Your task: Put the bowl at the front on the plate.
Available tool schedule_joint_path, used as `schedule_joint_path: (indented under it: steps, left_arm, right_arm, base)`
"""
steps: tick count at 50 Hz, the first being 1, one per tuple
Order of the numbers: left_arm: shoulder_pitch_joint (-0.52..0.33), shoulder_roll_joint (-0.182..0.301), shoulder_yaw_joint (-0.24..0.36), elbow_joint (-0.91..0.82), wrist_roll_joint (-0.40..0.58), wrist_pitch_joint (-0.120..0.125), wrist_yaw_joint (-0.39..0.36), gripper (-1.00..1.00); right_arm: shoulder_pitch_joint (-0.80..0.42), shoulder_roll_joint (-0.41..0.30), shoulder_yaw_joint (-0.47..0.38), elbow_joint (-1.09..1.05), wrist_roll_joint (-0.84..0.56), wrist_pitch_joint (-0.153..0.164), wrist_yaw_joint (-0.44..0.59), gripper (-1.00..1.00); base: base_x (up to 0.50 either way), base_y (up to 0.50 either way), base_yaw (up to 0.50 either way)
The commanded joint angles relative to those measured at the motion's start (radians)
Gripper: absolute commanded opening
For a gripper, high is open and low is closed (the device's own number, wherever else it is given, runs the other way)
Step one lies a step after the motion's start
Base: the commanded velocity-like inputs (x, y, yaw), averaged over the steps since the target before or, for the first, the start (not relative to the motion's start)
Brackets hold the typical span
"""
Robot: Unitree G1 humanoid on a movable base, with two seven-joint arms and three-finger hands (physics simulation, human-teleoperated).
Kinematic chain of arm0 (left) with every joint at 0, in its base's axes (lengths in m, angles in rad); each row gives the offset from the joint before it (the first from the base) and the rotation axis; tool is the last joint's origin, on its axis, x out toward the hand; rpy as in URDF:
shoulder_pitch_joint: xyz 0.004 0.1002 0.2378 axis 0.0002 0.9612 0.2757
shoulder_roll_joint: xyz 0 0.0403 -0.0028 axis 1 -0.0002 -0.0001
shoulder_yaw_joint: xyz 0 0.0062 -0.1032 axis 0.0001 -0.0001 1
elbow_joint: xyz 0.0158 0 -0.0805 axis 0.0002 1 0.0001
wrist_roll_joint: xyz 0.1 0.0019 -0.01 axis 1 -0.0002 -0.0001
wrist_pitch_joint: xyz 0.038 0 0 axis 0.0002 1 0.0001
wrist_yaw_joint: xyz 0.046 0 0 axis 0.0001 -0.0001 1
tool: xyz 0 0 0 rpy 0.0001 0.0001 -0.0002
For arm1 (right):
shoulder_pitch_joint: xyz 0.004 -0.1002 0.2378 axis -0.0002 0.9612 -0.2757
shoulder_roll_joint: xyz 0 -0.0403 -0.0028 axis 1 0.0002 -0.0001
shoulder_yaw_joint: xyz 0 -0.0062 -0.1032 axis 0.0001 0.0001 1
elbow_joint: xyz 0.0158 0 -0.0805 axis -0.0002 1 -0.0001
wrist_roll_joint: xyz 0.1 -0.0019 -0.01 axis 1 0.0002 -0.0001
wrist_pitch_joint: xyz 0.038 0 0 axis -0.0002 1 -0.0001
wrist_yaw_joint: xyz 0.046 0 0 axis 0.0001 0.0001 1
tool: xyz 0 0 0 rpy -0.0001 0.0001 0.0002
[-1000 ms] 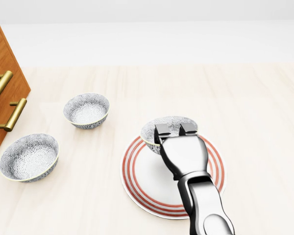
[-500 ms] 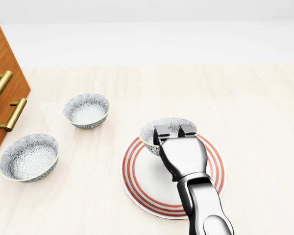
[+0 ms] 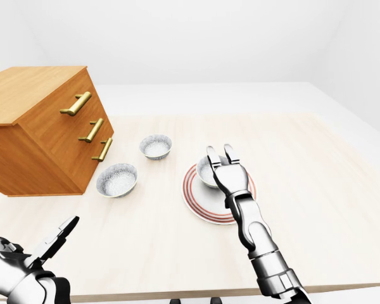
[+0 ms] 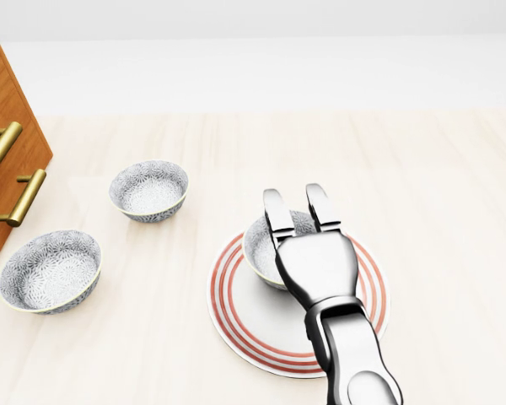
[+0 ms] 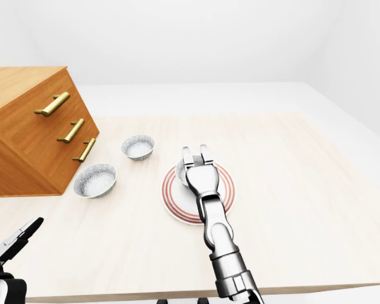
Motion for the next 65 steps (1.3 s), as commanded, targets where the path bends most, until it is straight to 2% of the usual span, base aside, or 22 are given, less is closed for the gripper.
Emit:
schedule_joint_path:
  steps: [1,35,45,59,62,65]
  left_arm:
    - [0.001,-0.001,0.000,-0.003,0.001,0.000,0.000,1.00]
    - [0.000,-0.002,0.003,-0.003,0.000,0.000,-0.003,1.00]
    - [0.001,-0.001,0.002,-0.001,0.001,0.000,-0.002,1.00]
    - [-0.004,0.002,-0.005,0.016,0.009,0.000,0.006,1.00]
    - [-0.003,0.003,-0.006,0.015,0.008,0.000,0.008,1.00]
    - [-0.001,0.002,-0.005,0.006,0.007,0.000,0.009,1.00]
  right_arm:
    - [0.003,-0.003,0.000,-0.031,-0.033,0.000,0.028,1.00]
    - [0.006,0.011,0.004,-0.072,-0.048,0.000,0.042,1.00]
    - [0.019,0.035,0.016,-0.150,0.015,0.000,-0.035,1.00]
    - [0.003,0.054,0.020,-0.325,-0.095,0.000,0.113,1.00]
    - [-0.001,0.057,0.017,-0.343,-0.105,0.000,0.123,1.00]
    - [-0.002,0.068,0.008,-0.385,-0.050,0.000,0.101,1.00]
  base:
    - [0.00,0.00,0.00]
    - [0.00,0.00,0.00]
    - [0.00,0.00,0.00]
    - [0.00,0.00,0.00]
    - [0.00,0.00,0.00]
    - [0.00,0.00,0.00]
